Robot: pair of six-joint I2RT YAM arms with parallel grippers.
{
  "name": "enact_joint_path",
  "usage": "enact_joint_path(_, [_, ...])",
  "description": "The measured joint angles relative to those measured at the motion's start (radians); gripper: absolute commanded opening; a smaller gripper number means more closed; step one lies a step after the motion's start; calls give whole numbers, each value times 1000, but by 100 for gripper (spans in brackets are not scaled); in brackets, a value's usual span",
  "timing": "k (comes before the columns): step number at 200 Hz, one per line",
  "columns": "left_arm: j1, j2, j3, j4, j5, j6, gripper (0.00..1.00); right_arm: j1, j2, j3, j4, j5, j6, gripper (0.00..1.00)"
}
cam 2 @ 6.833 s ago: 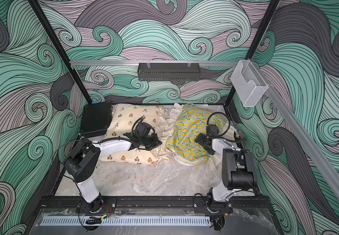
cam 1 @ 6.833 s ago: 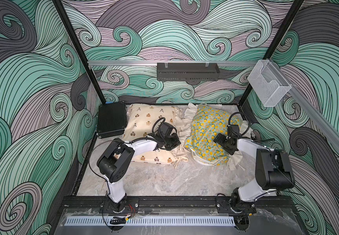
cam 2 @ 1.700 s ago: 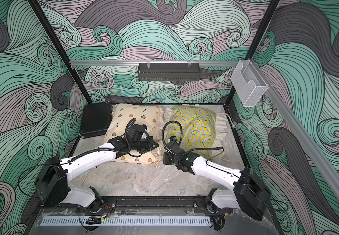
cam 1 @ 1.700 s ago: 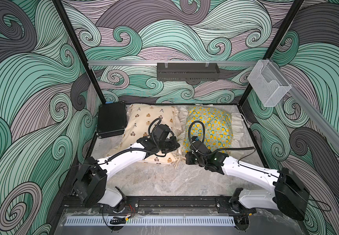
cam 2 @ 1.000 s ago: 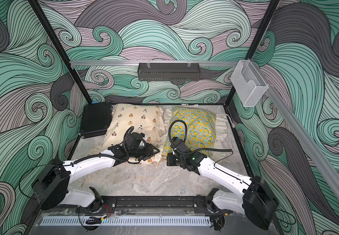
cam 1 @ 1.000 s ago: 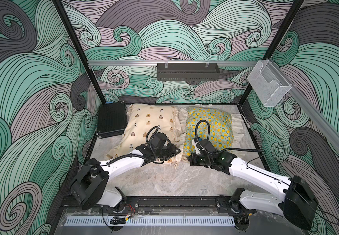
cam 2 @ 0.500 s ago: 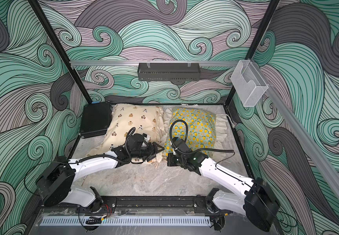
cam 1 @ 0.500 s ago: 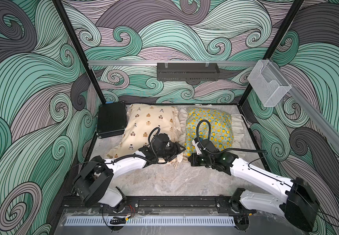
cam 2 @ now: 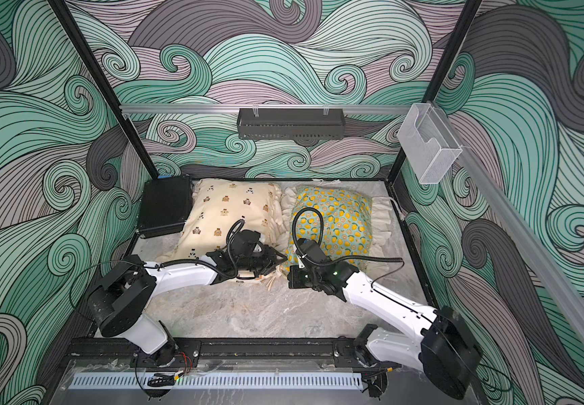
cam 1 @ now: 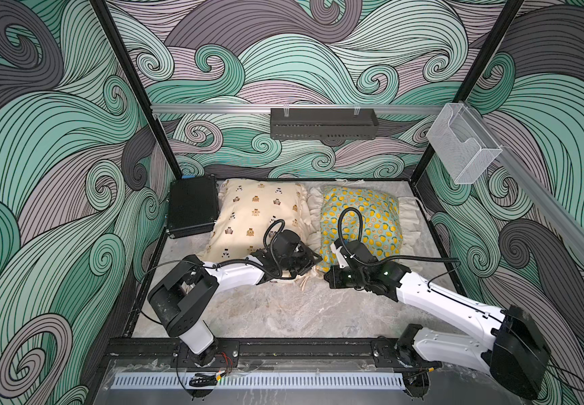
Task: Zip up pillowcases
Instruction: Zip the zipper on the pillowcase.
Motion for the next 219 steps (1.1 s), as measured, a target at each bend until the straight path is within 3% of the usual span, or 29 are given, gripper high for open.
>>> enact_joint_path(38, [-2,8,19,2,-2,-11,0,-3,0,0,-10,-3,-3,8])
enact_joint_path(219, [1,-48,32,-124,-53,47,0,-43,66,2,-23,-96,39,11])
